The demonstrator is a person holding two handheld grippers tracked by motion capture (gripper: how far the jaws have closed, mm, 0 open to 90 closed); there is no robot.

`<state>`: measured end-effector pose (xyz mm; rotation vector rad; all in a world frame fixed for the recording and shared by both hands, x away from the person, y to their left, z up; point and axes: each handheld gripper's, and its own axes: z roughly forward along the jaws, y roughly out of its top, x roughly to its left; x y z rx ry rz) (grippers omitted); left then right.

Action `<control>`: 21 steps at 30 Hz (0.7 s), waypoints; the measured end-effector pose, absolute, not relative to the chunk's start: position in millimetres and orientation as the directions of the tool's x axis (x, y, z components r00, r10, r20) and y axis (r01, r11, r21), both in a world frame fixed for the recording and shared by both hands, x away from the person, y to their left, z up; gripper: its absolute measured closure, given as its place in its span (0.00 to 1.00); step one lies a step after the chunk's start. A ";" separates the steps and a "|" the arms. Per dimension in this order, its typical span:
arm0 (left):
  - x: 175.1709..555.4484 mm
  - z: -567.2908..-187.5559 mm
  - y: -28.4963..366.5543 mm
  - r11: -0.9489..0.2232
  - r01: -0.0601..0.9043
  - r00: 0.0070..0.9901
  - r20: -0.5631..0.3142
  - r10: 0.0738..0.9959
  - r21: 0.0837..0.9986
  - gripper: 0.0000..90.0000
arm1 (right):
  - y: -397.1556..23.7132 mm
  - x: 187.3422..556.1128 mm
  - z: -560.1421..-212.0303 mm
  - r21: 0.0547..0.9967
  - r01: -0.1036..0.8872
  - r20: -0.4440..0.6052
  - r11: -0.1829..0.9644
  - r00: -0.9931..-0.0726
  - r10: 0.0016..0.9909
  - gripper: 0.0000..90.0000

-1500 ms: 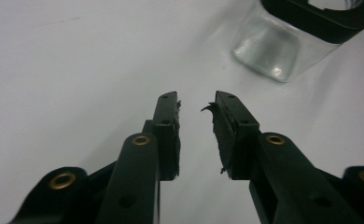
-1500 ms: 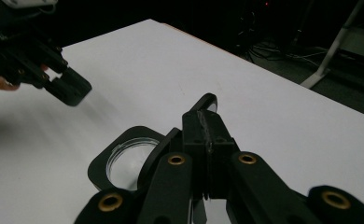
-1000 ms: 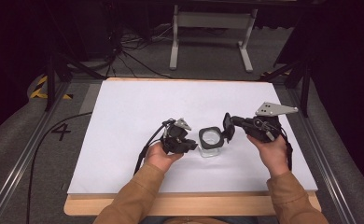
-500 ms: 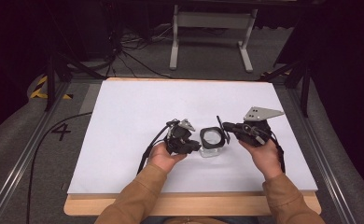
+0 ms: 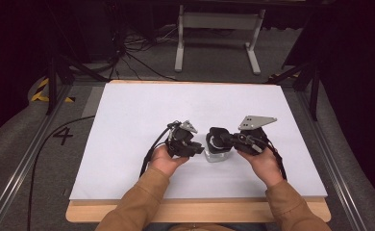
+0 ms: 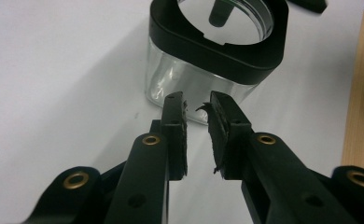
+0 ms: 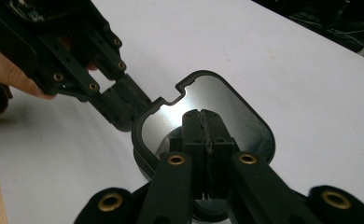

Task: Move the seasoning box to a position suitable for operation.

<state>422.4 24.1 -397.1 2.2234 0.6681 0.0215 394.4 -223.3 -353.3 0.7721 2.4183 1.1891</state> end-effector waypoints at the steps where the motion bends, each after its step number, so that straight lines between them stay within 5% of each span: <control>1: 422.9 -396.0 25.9 -0.553 0.456 0.860 -0.185 0.476 0.697 0.83 | -222.3 394.5 -354.7 0.799 0.322 -0.062 0.509 -0.797 0.601 0.99; 21: 429.4 -378.5 52.0 -0.479 0.462 0.841 -0.197 0.504 0.747 0.81 | -233.7 391.2 -350.3 0.785 0.331 -0.073 0.523 -0.790 0.609 0.99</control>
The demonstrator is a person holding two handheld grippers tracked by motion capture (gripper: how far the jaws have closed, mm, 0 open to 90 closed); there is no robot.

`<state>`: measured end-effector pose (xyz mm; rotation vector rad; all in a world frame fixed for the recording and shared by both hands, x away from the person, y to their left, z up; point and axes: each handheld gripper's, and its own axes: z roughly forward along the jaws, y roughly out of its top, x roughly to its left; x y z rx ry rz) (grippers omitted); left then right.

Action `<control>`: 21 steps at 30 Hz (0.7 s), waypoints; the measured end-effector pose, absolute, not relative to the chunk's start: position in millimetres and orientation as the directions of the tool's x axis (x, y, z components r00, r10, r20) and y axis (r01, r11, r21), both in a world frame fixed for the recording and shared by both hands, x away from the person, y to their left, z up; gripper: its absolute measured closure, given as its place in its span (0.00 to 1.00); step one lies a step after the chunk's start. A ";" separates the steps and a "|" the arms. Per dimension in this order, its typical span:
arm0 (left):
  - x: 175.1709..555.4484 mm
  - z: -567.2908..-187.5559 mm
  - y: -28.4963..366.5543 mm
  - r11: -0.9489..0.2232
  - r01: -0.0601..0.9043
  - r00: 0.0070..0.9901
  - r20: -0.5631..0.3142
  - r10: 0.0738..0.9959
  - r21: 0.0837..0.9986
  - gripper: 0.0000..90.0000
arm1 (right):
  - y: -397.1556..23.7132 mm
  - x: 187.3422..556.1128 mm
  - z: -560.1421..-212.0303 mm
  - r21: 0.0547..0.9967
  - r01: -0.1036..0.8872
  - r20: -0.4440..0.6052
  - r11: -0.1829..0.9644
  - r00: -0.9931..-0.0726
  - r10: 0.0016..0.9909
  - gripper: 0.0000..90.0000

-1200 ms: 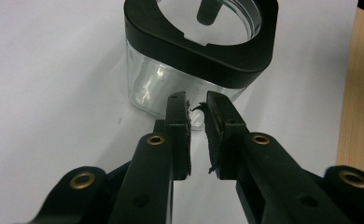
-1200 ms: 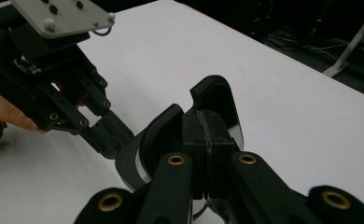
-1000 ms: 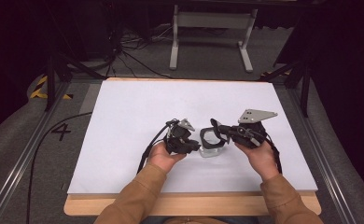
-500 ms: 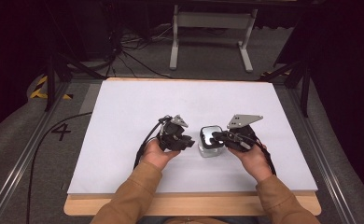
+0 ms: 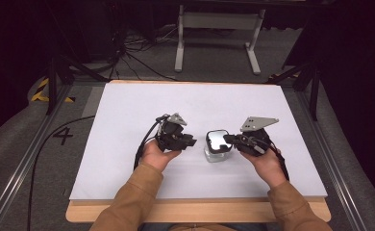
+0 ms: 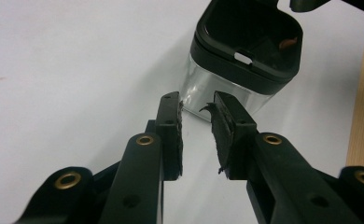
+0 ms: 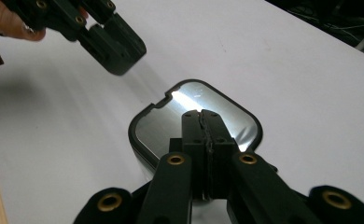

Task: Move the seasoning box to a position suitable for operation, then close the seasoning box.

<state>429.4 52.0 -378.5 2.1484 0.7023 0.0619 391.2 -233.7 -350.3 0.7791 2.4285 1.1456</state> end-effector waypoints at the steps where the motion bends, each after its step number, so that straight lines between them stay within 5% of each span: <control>1: 429.6 -377.3 53.4 -0.474 0.464 0.840 -0.200 0.505 0.748 0.81 | -236.2 391.1 -349.3 0.783 0.331 -0.076 0.526 -0.789 0.610 0.99; 21: 436.8 -364.1 75.2 -0.411 0.472 0.816 -0.210 0.538 0.780 0.81 | -276.3 398.8 -362.8 0.625 0.475 0.006 0.619 -0.796 0.605 0.99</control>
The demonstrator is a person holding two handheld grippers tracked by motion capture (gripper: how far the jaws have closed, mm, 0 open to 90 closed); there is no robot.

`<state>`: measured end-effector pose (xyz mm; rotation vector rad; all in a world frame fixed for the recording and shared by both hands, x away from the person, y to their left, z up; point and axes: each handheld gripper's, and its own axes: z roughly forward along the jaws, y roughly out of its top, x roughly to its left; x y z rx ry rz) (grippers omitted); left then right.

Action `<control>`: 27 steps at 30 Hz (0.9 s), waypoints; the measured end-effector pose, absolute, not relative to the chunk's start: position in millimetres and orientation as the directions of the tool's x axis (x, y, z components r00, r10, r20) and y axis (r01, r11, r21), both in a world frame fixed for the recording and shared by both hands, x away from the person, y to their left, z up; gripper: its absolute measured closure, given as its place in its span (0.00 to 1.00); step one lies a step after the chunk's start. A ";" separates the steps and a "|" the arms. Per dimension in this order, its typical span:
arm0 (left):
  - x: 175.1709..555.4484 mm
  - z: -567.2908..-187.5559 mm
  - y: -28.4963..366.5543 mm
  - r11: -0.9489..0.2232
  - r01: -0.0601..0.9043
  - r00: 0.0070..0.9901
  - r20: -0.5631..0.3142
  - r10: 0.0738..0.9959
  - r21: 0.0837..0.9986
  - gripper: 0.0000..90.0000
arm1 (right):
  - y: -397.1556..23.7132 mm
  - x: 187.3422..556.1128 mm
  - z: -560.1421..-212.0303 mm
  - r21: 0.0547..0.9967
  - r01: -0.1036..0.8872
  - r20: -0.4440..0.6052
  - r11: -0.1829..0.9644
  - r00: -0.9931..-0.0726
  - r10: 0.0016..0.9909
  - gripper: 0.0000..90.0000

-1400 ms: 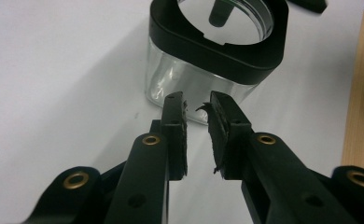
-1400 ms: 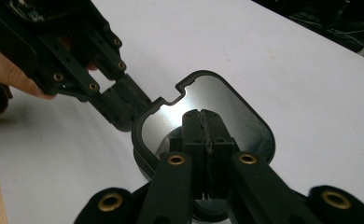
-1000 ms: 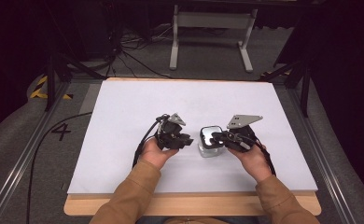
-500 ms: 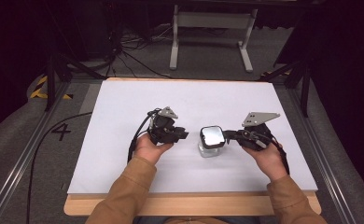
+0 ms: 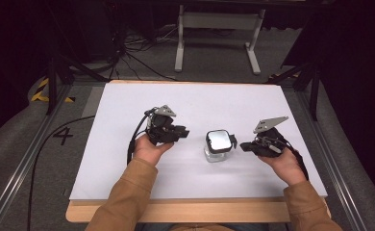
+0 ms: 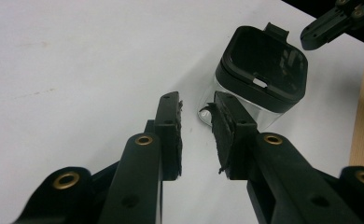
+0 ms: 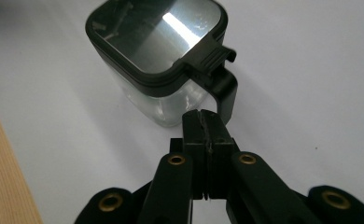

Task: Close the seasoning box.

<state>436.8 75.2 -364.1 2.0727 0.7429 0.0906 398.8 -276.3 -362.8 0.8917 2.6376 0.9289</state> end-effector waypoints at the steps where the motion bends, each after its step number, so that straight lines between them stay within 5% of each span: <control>1: 436.9 -364.1 75.4 -0.409 0.470 0.817 -0.210 0.538 0.782 0.81 | -275.3 400.0 -365.0 0.618 0.478 0.010 0.624 -0.799 0.602 0.99; 11: 435.3 -365.4 78.0 -0.410 0.479 0.812 -0.215 0.543 0.776 0.80 | -266.7 412.3 -387.8 0.582 0.507 0.034 0.636 -0.796 0.604 0.99; 27: 428.9 -370.0 88.7 -0.409 0.496 0.794 -0.210 0.570 0.766 0.81 | -273.1 434.6 -397.2 0.652 0.510 -0.001 0.561 -0.740 0.673 0.99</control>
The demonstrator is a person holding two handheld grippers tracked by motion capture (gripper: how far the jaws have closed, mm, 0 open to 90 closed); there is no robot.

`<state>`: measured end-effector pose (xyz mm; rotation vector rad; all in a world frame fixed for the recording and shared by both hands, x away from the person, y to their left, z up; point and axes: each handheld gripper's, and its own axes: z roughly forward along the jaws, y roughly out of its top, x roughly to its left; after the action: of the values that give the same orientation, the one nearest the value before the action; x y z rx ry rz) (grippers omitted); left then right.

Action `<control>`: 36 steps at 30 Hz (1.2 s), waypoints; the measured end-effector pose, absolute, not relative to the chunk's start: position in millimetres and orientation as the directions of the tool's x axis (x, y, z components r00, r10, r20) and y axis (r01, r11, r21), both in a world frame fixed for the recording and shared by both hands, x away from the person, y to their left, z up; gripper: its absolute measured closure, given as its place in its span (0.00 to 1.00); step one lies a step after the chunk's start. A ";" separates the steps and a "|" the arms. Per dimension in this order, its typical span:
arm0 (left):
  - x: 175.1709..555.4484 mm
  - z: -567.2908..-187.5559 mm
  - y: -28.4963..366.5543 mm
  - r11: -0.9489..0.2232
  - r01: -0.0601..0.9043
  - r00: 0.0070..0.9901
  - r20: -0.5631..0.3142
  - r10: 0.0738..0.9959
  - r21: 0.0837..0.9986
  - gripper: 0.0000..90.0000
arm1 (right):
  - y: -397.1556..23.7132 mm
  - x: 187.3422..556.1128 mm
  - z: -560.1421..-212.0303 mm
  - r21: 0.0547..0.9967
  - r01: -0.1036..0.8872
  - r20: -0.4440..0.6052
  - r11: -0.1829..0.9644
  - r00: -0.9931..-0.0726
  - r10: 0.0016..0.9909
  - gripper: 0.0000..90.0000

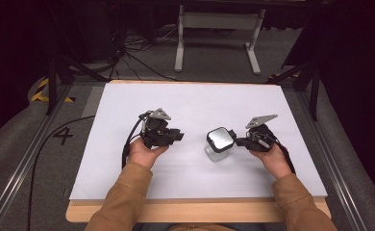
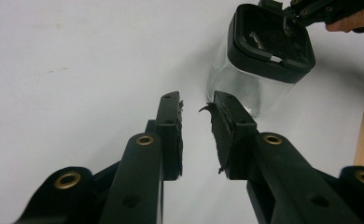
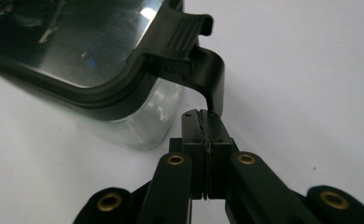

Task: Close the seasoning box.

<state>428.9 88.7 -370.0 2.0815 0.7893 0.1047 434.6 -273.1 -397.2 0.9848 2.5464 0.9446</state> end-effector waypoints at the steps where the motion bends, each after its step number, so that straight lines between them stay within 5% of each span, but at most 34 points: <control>1: 429.1 -370.4 88.3 -0.411 0.495 0.795 -0.209 0.569 0.766 0.82 | -273.2 436.4 -398.9 0.660 0.509 -0.008 0.553 -0.731 0.683 0.99; 5: 430.4 -373.5 83.3 -0.431 0.490 0.803 -0.200 0.562 0.758 0.82 | -273.0 437.4 -400.7 0.664 0.510 -0.015 0.547 -0.722 0.691 0.99; 12: 444.7 -380.7 61.3 -0.469 0.465 0.817 -0.160 0.554 0.751 0.99 | -290.1 415.3 -385.6 0.688 0.492 -0.049 0.533 -0.701 0.711 0.99; 36: 481.4 -418.4 -8.8 -0.599 0.416 0.890 -0.169 0.424 0.684 1.00 | -322.2 364.9 -378.1 0.701 0.506 -0.039 0.503 -0.677 0.735 0.99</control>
<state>481.4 -8.8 -418.4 2.2823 0.5997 0.0139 364.9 -322.2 -378.1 1.0370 2.4177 0.9665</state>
